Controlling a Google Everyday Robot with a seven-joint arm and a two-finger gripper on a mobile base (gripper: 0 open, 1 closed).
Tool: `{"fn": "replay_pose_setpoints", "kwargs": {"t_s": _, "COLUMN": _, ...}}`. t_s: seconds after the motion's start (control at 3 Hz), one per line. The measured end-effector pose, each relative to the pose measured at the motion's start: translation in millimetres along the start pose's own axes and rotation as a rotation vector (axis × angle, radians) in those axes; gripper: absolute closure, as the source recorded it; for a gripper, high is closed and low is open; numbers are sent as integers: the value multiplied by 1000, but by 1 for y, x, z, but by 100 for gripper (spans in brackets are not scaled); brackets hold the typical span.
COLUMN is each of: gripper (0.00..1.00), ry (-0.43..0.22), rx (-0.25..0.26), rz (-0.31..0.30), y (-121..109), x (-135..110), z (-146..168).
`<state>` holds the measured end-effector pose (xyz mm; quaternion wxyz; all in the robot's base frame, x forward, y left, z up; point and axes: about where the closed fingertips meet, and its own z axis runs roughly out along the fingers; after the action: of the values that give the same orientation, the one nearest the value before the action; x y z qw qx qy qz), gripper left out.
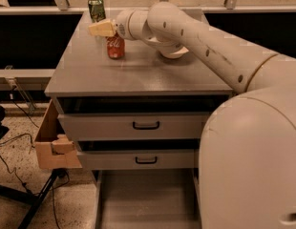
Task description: Pick coke can from bottom drawer and place on counter
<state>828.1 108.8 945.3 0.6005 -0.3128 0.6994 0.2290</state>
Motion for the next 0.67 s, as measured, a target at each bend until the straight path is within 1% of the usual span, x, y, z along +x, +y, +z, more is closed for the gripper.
{"fn": "replay_pose_setpoints", "kwargs": {"t_s": 0.33, "gripper": 0, "ry": -28, "rx": 21, "rz": 16, "y": -21, "x": -15, "z": -24}}
{"fn": "replay_pose_setpoints", "kwargs": {"t_s": 0.67, "gripper": 0, "ry": -51, "rx": 34, "rz": 28, "y": -49, "x": -42, "z": -80}}
